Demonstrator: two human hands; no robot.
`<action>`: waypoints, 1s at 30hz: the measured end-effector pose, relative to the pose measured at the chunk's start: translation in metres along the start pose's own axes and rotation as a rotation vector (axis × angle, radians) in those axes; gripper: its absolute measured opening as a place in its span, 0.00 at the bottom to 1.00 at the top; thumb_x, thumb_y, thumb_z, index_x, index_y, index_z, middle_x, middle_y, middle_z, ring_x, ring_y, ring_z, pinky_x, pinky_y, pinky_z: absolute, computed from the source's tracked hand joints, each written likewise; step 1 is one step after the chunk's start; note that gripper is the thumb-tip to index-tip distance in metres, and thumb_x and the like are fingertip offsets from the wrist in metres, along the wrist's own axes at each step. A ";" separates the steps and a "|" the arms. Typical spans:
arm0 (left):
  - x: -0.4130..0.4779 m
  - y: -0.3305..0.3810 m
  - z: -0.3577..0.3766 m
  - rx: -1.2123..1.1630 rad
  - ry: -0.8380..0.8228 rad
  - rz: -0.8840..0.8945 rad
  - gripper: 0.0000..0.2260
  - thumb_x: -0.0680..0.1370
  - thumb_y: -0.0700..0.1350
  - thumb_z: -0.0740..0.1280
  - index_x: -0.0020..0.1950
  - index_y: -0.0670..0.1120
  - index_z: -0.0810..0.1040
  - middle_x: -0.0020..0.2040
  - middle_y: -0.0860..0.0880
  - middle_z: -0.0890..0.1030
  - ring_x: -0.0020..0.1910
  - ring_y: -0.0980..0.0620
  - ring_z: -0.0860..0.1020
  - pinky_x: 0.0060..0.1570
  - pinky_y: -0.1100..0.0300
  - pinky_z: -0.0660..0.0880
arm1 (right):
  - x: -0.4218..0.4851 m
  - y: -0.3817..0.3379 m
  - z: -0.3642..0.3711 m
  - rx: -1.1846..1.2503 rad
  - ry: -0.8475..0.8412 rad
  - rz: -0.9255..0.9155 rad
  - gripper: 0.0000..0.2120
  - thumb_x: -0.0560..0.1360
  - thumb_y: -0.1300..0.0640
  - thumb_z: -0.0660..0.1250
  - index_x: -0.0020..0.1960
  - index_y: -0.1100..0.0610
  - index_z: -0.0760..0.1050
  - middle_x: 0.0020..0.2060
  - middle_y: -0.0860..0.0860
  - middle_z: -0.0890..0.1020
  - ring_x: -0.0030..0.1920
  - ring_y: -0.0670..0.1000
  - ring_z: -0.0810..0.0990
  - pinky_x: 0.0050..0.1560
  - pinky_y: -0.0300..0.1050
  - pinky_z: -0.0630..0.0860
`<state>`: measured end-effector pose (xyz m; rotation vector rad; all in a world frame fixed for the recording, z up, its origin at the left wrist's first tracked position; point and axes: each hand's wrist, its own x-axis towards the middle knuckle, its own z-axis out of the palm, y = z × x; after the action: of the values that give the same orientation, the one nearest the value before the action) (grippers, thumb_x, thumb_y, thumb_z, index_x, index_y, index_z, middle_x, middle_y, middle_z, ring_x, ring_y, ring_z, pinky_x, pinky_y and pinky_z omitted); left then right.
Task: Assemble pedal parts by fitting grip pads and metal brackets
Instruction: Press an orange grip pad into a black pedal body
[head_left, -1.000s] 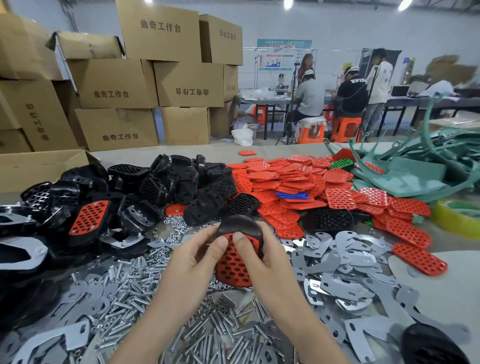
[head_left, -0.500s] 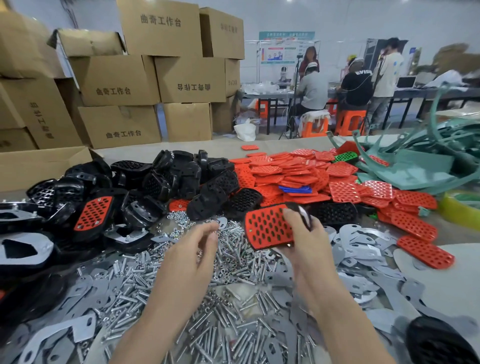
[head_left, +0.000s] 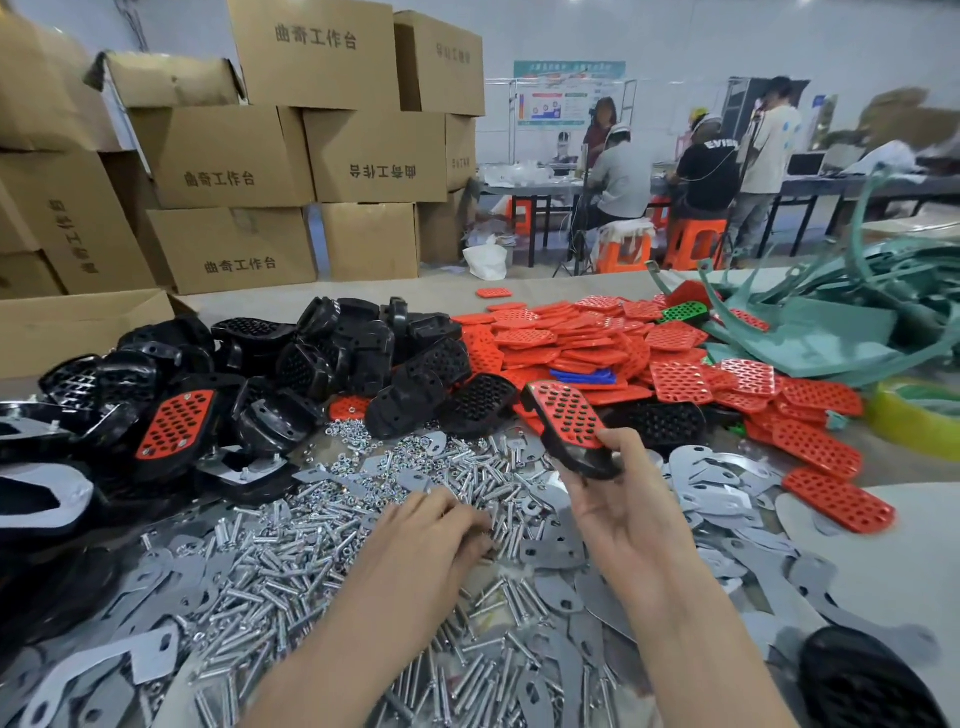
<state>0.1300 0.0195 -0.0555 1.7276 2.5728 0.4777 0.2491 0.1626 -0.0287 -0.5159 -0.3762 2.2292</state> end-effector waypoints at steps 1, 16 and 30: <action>0.000 0.000 0.000 -0.010 0.010 0.003 0.14 0.84 0.58 0.54 0.67 0.62 0.71 0.56 0.66 0.66 0.59 0.64 0.66 0.61 0.67 0.61 | 0.000 0.001 0.000 0.016 -0.007 0.005 0.06 0.79 0.68 0.64 0.55 0.69 0.76 0.54 0.65 0.86 0.52 0.57 0.88 0.48 0.48 0.86; -0.002 0.001 -0.015 -0.903 0.439 -0.186 0.08 0.80 0.44 0.68 0.52 0.59 0.81 0.41 0.56 0.84 0.39 0.59 0.81 0.43 0.67 0.77 | 0.001 0.019 -0.002 -0.161 -0.212 0.074 0.17 0.76 0.71 0.60 0.63 0.66 0.77 0.56 0.61 0.86 0.52 0.56 0.88 0.54 0.54 0.85; -0.006 0.010 -0.016 -0.859 0.533 -0.116 0.06 0.77 0.44 0.73 0.47 0.55 0.82 0.45 0.61 0.85 0.48 0.62 0.83 0.49 0.70 0.76 | -0.010 0.031 0.009 -0.210 -0.272 0.113 0.32 0.68 0.71 0.64 0.73 0.68 0.71 0.64 0.69 0.79 0.54 0.61 0.84 0.58 0.56 0.82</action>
<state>0.1389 0.0134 -0.0387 1.2209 2.1144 1.8854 0.2310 0.1349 -0.0319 -0.3489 -0.7447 2.3898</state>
